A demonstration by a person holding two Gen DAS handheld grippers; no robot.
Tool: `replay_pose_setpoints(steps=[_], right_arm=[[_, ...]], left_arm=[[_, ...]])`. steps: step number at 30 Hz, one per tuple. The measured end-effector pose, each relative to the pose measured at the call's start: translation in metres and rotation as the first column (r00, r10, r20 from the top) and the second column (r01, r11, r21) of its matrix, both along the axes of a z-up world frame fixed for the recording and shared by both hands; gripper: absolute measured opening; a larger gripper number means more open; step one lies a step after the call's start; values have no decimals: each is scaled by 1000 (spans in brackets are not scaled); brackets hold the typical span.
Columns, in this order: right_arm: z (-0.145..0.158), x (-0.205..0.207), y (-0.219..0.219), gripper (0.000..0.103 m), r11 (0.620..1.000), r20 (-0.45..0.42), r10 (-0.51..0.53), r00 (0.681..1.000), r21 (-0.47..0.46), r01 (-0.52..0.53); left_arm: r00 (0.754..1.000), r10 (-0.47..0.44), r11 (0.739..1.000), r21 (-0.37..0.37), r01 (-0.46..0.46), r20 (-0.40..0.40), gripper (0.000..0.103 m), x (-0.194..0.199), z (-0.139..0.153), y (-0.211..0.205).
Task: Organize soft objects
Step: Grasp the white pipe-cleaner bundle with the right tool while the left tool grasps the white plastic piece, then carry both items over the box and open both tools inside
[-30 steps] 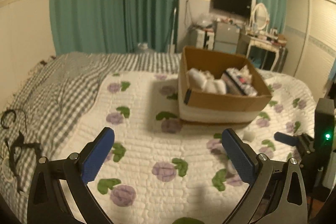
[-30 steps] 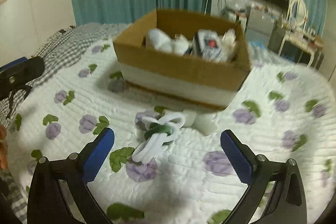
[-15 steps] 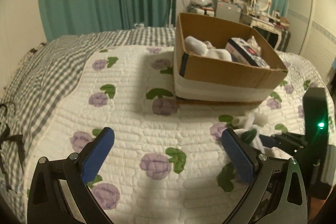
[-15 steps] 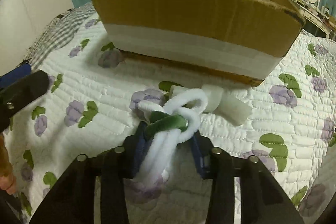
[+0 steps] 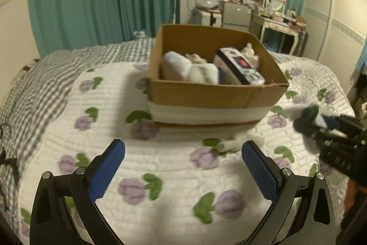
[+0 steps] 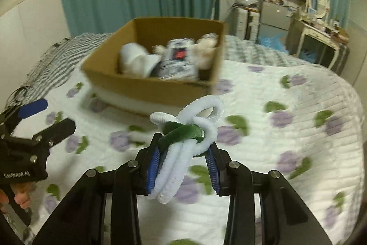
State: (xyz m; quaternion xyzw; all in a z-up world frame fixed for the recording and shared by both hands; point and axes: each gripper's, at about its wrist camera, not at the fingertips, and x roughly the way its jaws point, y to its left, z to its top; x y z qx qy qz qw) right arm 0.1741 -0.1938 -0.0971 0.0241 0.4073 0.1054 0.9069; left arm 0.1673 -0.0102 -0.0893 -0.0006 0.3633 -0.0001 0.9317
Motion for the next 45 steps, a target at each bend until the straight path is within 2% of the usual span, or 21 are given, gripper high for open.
replay_pose_setpoints(steps=[4,8,16,18,21,22,23,24,25,27,29,31,36,38,45], right_arm=[[2,14,-31,37,999,-7,-34,999,-34,34],[-13,36,-46,37,998,-61,-40,997,-40,37],[-37,55,-47,37,999,-89,-26,996,-25,24],[-38,59,-47,37,999,-92,-21,996,-26,18],[-42,60,-47,37,1000,-124,1,992,23,2],[-41,60,-46,37,1000,-125,3,992,27,1],[-40,60,-46,37,1000,-121,0,993,21,2],[-40,59,-45,37,1000,-118,-2,993,20,4],[-40,59,-46,37,1000,-117,-4,993,26,7],[-42,59,-47,37,999,-120,-15,993,28,18],[-43,58,-47,37,999,-121,-21,992,30,25],[-44,56,-47,37,999,-120,-29,992,31,33],[-46,46,-44,37,998,-112,-44,993,32,48],[-43,44,-43,37,998,-113,-46,992,42,51],[-11,23,-28,37,999,-73,-51,996,5,51]], left_arm=[[999,-21,999,-32,20,-45,103,21,-17,-24],[995,-54,999,-9,54,-80,103,40,-38,-44],[988,-61,998,4,63,-143,101,69,-74,-56],[986,-61,998,24,66,-157,92,73,-81,-59],[982,-100,995,1,101,-159,86,74,-86,-61],[981,-112,994,-6,112,-159,76,74,-87,-62],[978,-133,991,-16,132,-160,72,74,-88,-63],[976,-148,989,-12,148,-159,65,72,-88,-65],[974,-164,986,-12,165,-157,53,70,-87,-67],[965,-208,978,-28,206,-158,39,64,-84,-72],[963,-219,976,-29,218,-157,32,60,-82,-73],[962,-223,975,-36,220,-160,28,56,-80,-72],[958,-237,972,-35,234,-162,27,36,-67,-63],[958,-244,970,-25,243,-150,20,27,-55,-55],[966,-247,969,-1,248,-76,20,-10,-10,-25]])
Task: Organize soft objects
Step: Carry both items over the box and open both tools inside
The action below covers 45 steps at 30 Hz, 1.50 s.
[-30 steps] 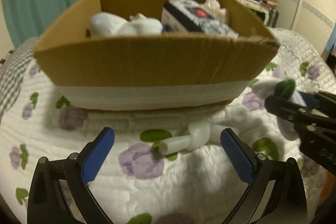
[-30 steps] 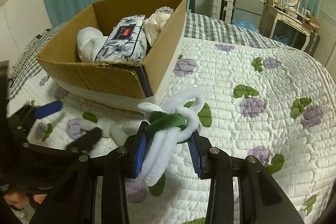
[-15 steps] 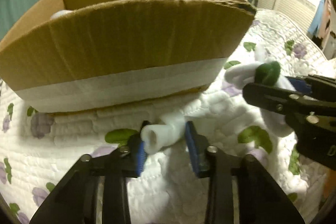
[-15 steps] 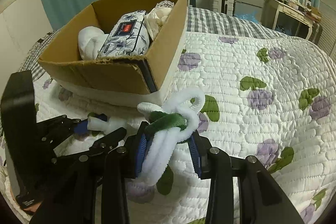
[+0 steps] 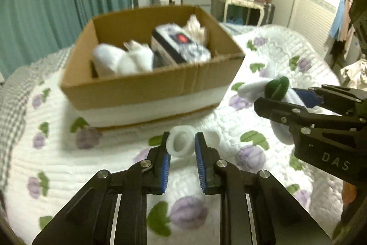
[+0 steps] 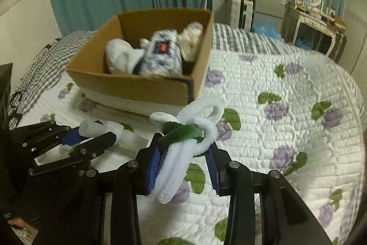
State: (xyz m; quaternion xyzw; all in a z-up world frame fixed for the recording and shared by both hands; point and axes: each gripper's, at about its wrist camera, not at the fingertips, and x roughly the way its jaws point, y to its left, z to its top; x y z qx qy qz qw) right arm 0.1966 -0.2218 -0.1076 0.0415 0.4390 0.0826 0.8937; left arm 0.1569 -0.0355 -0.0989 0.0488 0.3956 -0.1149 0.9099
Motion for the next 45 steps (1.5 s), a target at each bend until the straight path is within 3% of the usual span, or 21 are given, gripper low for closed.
replay_pose_setpoints(steps=[9,15,22,28,33,37,39,41,42,43,45], right_arm=[[68,-29,28,37,999,103,23,994,-36,-19],[110,-33,33,37,999,175,32,984,-42,-25],[146,-7,31,37,999,250,33,968,-17,-30],[134,40,33,37,999,252,46,967,-11,-45],[111,84,32,37,999,236,52,970,-7,-52],[93,116,35,37,999,223,54,973,-10,-53],[86,129,36,37,999,219,53,974,-4,-53],[80,140,36,37,999,215,53,975,1,-54],[76,145,37,37,998,210,55,976,2,-57],[73,150,37,37,998,208,55,977,1,-57],[67,158,39,37,998,201,57,978,5,-59]], left_arm=[[994,-5,1000,-14,7,112,20,-16,53,17],[983,37,999,-18,-34,181,21,5,91,26],[971,45,999,2,-47,235,25,46,102,31],[975,40,999,-13,-39,217,25,98,87,38],[982,55,998,3,-56,183,25,142,57,42],[979,65,996,45,-74,191,25,161,38,44],[976,71,997,28,-78,205,25,166,33,48],[979,72,997,-9,-72,192,46,172,30,52],[977,85,996,-13,-84,198,65,173,29,54],[972,96,995,-16,-95,213,71,173,29,55],[971,96,995,-16,-95,221,71,173,27,58]])
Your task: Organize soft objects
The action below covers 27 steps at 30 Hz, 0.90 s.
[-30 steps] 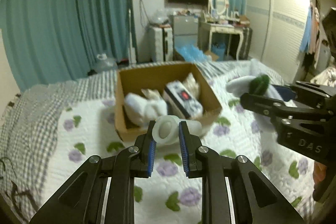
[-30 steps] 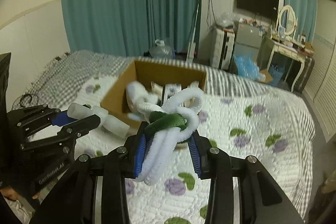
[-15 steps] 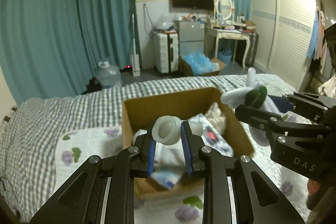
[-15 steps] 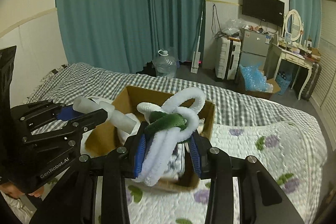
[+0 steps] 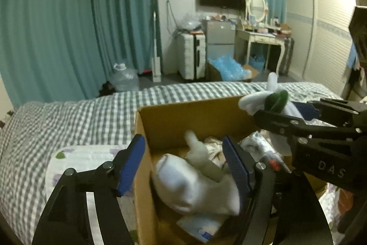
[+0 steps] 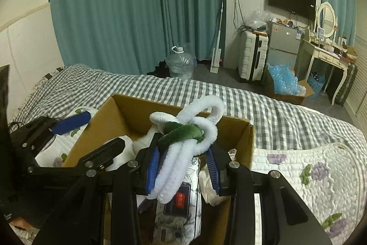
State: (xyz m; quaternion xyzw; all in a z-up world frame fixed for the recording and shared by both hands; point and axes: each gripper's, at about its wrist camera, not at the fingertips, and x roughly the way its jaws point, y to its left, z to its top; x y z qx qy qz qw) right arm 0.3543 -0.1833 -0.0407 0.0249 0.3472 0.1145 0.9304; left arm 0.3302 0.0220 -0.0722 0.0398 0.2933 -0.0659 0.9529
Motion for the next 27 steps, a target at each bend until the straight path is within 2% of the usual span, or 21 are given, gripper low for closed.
replay_pose_setpoints(steps=[5,6,8,9,10,14,16,20,24,26,27], right_arm=[[-12,16,-1,38,1000,-22,-7,1000,1,7],[-13,17,0,43,1000,-23,-11,1000,-1,11],[-14,20,-1,61,1000,-29,-27,999,3,28],[-14,21,-3,75,999,-28,-39,999,5,40],[-12,21,-4,78,999,-22,-52,998,7,52],[3,14,-15,80,994,16,-108,994,20,107],[18,5,-23,80,991,38,-135,990,31,133],[54,-20,-33,81,987,78,-159,984,30,157],[99,-56,-37,83,984,140,-177,974,14,177],[130,-83,-40,83,982,185,-186,965,15,187],[140,-92,-40,83,982,196,-187,963,16,187]], left_arm=[[1000,20,999,28,-20,-6,71,-2,-5,2],[1000,22,999,30,-21,-8,72,-1,-5,2],[1000,25,999,27,-24,-12,72,-3,-3,2],[1000,26,999,26,-26,-13,72,-4,-2,2],[1000,27,999,23,-26,-16,72,-6,1,1],[999,39,999,9,-39,-21,72,-14,15,1],[999,51,999,10,-51,6,72,-23,29,1],[992,72,997,23,-75,108,72,-53,73,-2],[975,79,997,-1,-81,209,72,-93,123,-3],[965,77,997,-16,-76,249,85,-112,144,0],[953,87,996,-25,-83,289,96,-128,160,2]])
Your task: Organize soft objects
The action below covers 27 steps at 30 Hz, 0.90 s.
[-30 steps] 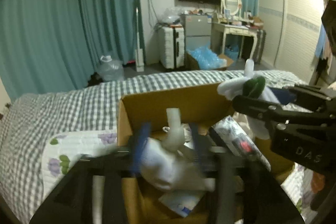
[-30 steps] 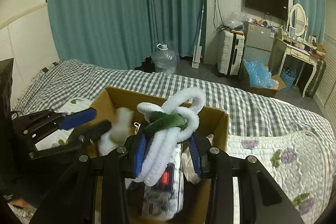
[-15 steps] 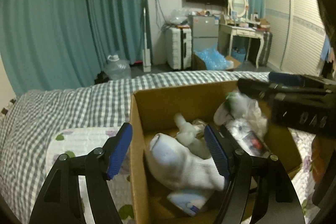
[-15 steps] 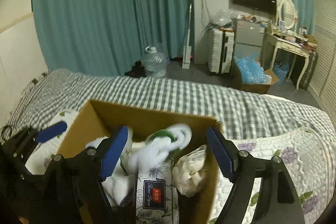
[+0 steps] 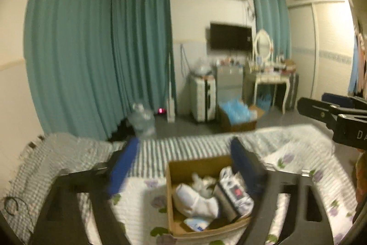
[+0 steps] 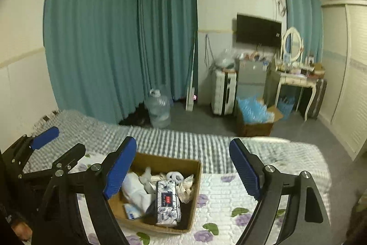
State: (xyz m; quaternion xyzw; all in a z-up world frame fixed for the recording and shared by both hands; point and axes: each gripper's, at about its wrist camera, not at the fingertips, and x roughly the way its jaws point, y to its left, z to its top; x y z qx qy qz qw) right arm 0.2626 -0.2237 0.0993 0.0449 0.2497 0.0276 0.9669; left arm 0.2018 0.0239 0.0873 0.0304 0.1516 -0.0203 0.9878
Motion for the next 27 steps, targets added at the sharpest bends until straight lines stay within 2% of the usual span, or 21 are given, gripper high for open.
replay_pose_setpoints(steps=[3,5,7,9,12,14,19,21,24,27], right_arm=[[45,-42,-2,83,999,63,-27,998,-19,28],[68,-64,-3,85,999,103,-34,994,-26,37],[93,-92,-5,93,999,148,-45,988,-19,48],[111,-114,-4,95,999,187,-47,981,-17,51],[132,-145,-2,103,999,239,-46,970,-13,51],[141,-163,1,103,999,260,-34,965,-2,36],[144,-194,6,103,998,291,-62,955,-6,66],[137,-200,10,103,998,299,-55,953,-1,58],[118,-209,14,103,999,321,-41,946,-1,44],[81,-210,17,103,999,332,-25,943,-18,33]], left_arm=[[996,-7,1000,-4,8,87,98,-37,35,3],[993,-3,1000,-4,4,116,98,-55,51,8],[989,-5,1000,-7,7,150,99,-75,67,12],[985,5,1000,-6,-4,174,103,-93,80,17],[973,7,1000,25,-13,230,103,-118,87,13],[968,0,999,40,-10,251,103,-128,88,13],[969,0,998,55,-14,248,103,-133,76,16],[973,0,996,86,-20,231,103,-131,63,17],[974,3,997,74,-21,226,103,-128,33,25],[980,3,999,44,-12,198,103,-125,8,29]])
